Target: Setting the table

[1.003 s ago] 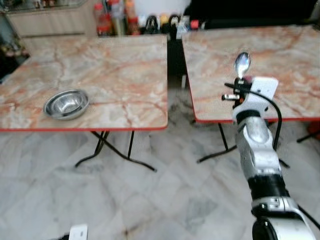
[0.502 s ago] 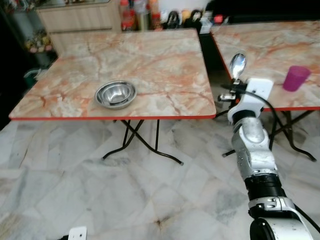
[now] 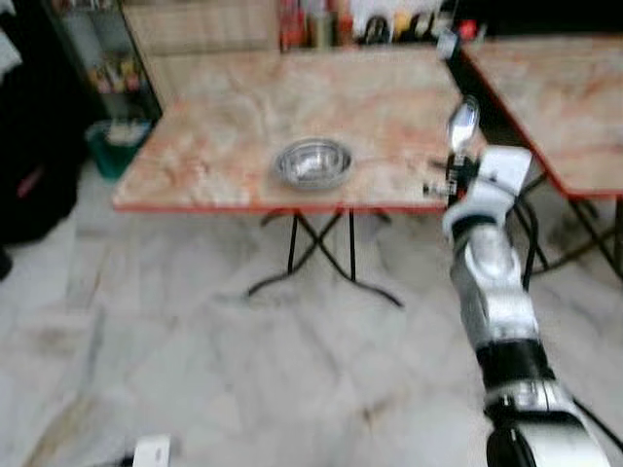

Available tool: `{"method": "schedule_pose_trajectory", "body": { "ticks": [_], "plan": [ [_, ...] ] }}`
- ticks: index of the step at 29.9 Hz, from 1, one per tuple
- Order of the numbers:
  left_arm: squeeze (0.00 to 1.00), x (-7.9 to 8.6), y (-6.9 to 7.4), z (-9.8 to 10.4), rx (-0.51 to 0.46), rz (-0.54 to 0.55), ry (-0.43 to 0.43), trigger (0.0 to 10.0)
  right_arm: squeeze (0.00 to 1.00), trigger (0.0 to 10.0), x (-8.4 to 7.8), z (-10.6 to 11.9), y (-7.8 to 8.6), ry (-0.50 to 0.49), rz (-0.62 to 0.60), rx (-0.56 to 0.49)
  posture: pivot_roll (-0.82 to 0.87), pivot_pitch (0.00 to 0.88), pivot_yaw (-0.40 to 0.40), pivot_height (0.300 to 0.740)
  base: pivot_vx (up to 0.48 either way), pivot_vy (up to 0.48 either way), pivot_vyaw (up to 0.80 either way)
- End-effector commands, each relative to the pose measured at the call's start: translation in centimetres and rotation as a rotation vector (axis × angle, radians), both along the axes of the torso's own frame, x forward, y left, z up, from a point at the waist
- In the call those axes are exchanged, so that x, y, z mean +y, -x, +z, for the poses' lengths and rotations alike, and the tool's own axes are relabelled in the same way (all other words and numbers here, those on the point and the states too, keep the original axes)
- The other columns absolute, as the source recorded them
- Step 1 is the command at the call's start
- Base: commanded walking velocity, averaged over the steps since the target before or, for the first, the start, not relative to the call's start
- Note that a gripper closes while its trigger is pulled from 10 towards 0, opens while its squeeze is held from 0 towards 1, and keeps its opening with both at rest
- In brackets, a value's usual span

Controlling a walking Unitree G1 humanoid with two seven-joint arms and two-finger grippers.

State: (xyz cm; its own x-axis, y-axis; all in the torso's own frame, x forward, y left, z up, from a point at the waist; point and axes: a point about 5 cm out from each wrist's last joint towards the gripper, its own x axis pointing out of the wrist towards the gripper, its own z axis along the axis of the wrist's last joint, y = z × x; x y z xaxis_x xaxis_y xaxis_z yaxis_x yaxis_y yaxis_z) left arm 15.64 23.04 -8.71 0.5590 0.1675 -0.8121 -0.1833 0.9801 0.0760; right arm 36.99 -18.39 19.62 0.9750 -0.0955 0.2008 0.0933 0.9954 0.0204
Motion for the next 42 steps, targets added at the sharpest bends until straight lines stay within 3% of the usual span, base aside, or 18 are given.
{"method": "schedule_pose_trajectory", "body": {
  "ticks": [1, 16, 42],
  "plan": [
    [0.0, 0.61, 0.72, -0.15, 0.023, 0.01, -0.017, 10.0, 0.0, 10.0, 1.32, 0.88, -0.26, -0.007, 0.035, -0.027, 0.02, 0.103, 0.027, 0.736, 0.0, 0.48, 0.0],
    [0.0, 0.61, 0.57, -0.06, 0.007, 0.003, -0.017, 10.0, 0.0, 10.0, 1.66, 0.91, -0.33, -0.012, 0.043, -0.025, 0.02, 0.107, 0.028, 0.736, 0.0, 0.058, 0.0],
    [0.0, 0.56, 0.66, -0.12, 0.013, 0.006, -0.014, 10.0, 0.0, 10.0, 2.11, 0.84, -0.55, -0.02, 0.057, -0.013, 0.03, 0.104, 0.024, 0.736, 0.275, 0.0, -0.09]
  ]
}}
